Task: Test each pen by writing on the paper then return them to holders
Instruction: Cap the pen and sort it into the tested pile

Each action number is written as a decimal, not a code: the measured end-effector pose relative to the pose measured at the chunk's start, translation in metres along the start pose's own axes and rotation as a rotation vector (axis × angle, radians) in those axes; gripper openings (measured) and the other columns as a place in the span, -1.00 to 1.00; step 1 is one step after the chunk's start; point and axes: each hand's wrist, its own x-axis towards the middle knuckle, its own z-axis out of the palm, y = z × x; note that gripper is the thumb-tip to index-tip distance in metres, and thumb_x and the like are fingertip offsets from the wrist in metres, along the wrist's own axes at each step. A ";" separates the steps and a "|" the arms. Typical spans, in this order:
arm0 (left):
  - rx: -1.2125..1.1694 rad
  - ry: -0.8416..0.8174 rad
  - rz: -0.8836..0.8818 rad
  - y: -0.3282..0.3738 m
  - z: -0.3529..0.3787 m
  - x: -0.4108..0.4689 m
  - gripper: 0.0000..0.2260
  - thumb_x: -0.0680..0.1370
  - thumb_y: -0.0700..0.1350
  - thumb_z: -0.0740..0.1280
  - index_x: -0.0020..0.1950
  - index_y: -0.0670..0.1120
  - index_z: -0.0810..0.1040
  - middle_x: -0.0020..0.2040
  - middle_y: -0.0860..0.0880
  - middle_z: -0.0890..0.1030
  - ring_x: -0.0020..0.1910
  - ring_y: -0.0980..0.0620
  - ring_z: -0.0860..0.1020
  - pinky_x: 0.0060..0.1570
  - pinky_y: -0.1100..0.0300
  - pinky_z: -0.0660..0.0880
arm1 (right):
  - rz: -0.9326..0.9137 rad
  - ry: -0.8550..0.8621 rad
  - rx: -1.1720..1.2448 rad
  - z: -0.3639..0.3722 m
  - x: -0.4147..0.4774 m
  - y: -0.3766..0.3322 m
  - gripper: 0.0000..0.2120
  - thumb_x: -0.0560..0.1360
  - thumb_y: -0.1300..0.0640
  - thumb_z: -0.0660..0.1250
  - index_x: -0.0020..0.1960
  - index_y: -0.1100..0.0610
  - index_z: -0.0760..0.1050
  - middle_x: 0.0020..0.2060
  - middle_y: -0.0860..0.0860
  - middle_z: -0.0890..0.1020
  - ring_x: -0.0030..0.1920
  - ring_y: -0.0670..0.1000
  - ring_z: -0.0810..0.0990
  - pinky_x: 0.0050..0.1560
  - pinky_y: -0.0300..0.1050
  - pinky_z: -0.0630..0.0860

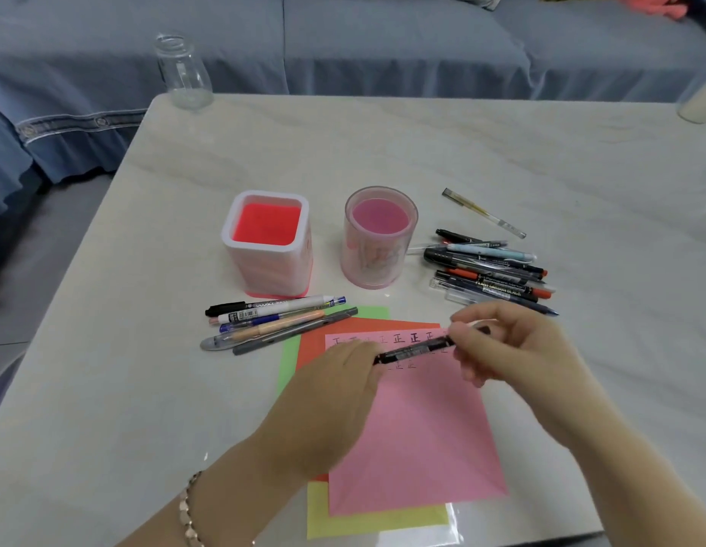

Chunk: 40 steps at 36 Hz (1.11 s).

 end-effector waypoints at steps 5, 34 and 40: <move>-0.299 -0.093 -0.100 0.015 -0.002 -0.001 -0.70 0.59 0.03 0.00 0.16 0.01 0.45 -0.15 0.22 0.44 -0.10 0.29 0.40 -0.09 0.45 0.30 | 0.079 -0.129 0.181 0.027 -0.006 0.011 -0.76 0.34 0.04 0.47 -0.28 0.14 0.46 -0.57 0.02 0.46 -0.62 -0.06 0.35 -0.62 -0.31 0.25; 0.309 0.187 -0.172 -0.057 0.019 -0.009 -0.82 0.50 -0.15 0.11 -0.13 -0.15 0.48 -0.21 -0.09 0.50 -0.21 -0.02 0.39 -0.20 0.12 0.28 | -0.024 0.370 0.211 0.024 -0.011 0.047 -0.74 0.55 0.26 0.15 -0.23 0.15 0.54 -0.62 0.01 0.40 -0.55 -0.02 0.36 -0.54 -0.28 0.31; 0.385 0.276 -0.185 -0.040 0.029 -0.009 -0.81 0.44 -0.27 0.28 0.03 -0.26 0.57 -0.01 -0.23 0.55 -0.05 -0.21 0.55 0.01 -0.03 0.46 | -0.051 0.339 0.264 0.016 -0.012 0.051 -0.69 0.57 0.29 0.09 -0.18 0.21 0.58 -0.43 0.13 0.64 -0.40 0.05 0.60 -0.38 -0.24 0.52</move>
